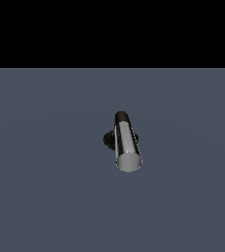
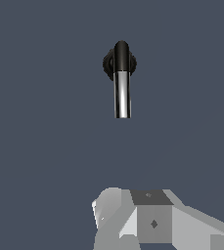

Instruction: Turn on the faucet by rotating a designated handle.

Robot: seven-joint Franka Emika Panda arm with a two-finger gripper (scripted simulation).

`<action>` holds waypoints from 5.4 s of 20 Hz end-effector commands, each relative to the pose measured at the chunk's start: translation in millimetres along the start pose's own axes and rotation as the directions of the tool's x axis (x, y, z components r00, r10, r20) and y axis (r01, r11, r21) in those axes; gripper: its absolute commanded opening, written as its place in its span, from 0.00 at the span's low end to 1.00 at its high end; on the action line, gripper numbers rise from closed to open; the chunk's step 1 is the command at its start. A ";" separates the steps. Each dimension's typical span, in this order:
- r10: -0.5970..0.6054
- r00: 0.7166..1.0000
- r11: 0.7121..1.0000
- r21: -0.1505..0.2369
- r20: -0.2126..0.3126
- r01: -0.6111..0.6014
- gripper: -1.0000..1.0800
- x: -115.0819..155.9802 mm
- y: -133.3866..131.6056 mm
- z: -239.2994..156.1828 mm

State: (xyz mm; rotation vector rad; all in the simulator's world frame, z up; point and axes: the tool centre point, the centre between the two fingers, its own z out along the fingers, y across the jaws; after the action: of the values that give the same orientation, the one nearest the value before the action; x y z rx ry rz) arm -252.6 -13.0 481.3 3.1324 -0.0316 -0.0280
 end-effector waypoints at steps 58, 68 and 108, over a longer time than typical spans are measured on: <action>-0.114 0.993 0.993 0.006 -0.017 0.114 0.00 72.0 -28.9 349.1; -0.122 0.992 0.992 0.007 -0.019 0.122 0.00 79.8 -31.7 373.9; -0.122 0.992 0.992 0.007 -0.019 0.123 0.00 107.9 109.3 376.0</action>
State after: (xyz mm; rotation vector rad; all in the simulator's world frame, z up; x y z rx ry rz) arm -158.2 -119.8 105.7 3.1406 0.1589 -0.0042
